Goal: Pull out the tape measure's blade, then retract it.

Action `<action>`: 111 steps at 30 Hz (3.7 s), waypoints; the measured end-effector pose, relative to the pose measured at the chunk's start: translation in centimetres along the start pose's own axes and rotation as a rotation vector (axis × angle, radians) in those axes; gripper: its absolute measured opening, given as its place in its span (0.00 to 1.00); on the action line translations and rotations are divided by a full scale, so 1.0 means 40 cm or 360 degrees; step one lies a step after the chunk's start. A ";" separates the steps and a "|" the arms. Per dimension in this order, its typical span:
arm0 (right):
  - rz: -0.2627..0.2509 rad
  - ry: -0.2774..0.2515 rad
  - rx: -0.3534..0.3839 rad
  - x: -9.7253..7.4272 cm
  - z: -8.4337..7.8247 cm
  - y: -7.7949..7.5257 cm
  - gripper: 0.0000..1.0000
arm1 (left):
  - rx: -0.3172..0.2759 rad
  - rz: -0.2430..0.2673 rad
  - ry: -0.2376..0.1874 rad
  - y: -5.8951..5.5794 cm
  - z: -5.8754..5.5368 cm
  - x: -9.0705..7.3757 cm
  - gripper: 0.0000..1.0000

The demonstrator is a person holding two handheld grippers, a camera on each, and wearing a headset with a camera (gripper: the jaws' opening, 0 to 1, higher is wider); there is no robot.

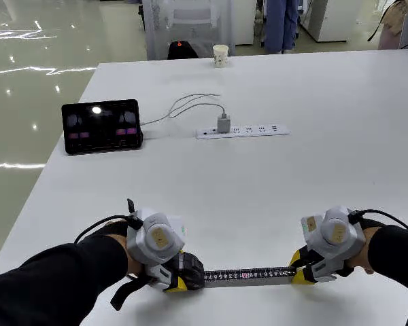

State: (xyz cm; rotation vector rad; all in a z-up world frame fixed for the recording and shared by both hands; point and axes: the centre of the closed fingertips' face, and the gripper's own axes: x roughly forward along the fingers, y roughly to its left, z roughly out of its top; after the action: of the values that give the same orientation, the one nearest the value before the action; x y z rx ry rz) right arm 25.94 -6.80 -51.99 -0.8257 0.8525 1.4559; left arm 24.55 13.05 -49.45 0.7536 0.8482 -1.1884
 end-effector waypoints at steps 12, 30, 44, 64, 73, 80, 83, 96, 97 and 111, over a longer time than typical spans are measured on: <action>-0.0007 0.0015 0.0011 -0.002 -0.018 -0.004 0.10 | -0.0002 0.0002 -0.0001 -0.001 -0.003 0.003 0.32; -0.0011 0.0015 0.0027 -0.012 -0.032 -0.005 0.10 | -0.0001 0.0001 0.0002 0.000 -0.005 0.002 0.32; -0.0019 0.0011 0.0042 -0.022 -0.045 -0.008 0.10 | -0.0002 0.0001 0.0001 0.000 -0.004 0.001 0.32; -0.0035 0.0021 0.0053 -0.036 -0.073 -0.013 0.10 | -0.0004 0.0007 0.0005 0.002 -0.004 0.003 0.32; -0.0041 0.0024 0.0043 -0.039 -0.081 -0.011 0.10 | -0.0006 0.0003 0.0001 0.001 -0.003 0.003 0.32; -0.0044 0.0024 0.0056 -0.043 -0.090 -0.010 0.10 | -0.0004 0.0006 0.0004 -0.001 -0.003 0.002 0.32; -0.0047 0.0027 0.0053 -0.045 -0.094 -0.010 0.10 | -0.0003 0.0007 0.0004 -0.002 -0.003 0.002 0.32; -0.0050 0.0034 0.0066 -0.052 -0.104 -0.009 0.10 | 0.0000 0.0007 0.0004 -0.001 -0.001 0.002 0.32; -0.0049 0.0035 0.0065 -0.052 -0.104 -0.010 0.10 | 0.0000 0.0007 0.0003 -0.001 -0.001 0.002 0.32; -0.0049 0.0045 0.0083 -0.061 -0.111 -0.016 0.10 | -0.0001 0.0010 0.0005 0.003 -0.001 0.003 0.32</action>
State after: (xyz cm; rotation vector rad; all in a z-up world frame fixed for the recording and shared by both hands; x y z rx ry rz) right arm 26.76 -11.82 -52.02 -0.8181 0.8920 1.3925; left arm 24.68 13.04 -49.57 0.7570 0.8482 -1.1818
